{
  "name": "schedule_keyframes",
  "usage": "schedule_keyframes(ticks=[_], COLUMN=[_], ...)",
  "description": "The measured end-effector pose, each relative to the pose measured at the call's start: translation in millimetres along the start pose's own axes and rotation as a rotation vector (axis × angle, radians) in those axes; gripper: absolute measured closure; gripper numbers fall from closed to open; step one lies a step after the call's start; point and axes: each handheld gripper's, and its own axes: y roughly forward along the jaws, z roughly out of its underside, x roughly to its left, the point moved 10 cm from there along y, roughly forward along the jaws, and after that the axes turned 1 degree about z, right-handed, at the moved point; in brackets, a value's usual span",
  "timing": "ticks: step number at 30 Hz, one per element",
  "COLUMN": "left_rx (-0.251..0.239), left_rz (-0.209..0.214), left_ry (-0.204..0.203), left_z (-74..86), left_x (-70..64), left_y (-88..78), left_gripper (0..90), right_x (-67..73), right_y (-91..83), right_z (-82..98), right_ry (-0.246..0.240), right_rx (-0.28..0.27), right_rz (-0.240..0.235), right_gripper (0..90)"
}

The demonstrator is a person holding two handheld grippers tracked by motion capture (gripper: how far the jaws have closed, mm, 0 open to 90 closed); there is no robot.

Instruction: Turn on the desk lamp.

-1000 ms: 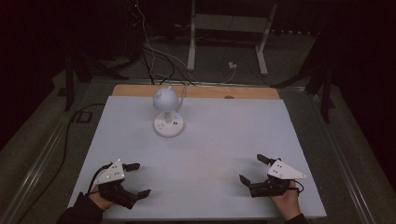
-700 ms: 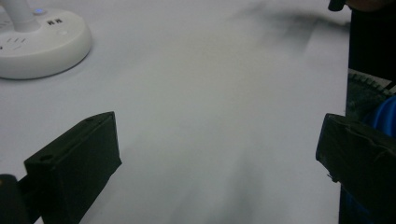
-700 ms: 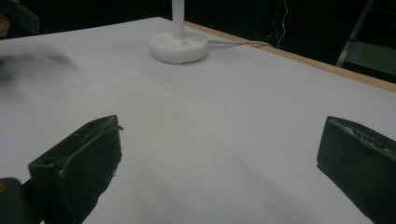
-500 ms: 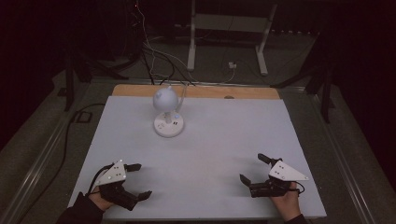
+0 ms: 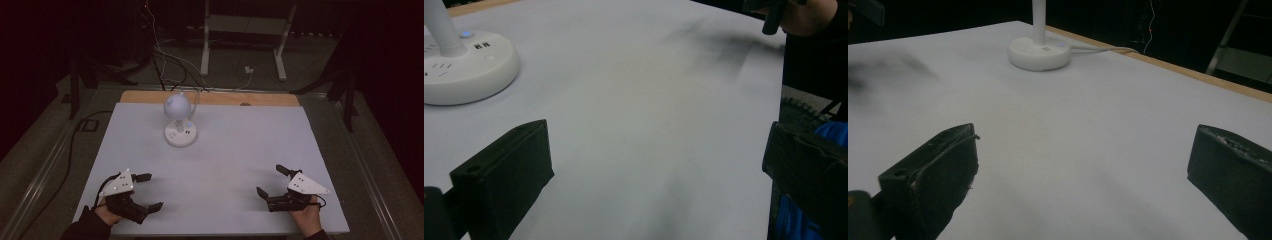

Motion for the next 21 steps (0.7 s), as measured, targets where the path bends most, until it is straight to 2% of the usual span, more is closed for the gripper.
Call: schedule_keyframes(ticks=[13,21], left_rx=[-0.004,-0.012], left_rz=[-0.022,-0.039], left_ry=[-0.008,-0.012], left_z=[-10.4,-21.0], left_x=[2.8,9.5], left_y=[5.2,13.1], left_gripper=[0.2,0.2], right_x=[0.6,0.6], right_y=[0.3,0.6], right_z=[0.0,0.3], right_ry=[0.003,0.005], right_rx=[-0.002,-0.001], right_rz=[-0.002,-0.007], right_gripper=[0.0,0.0])
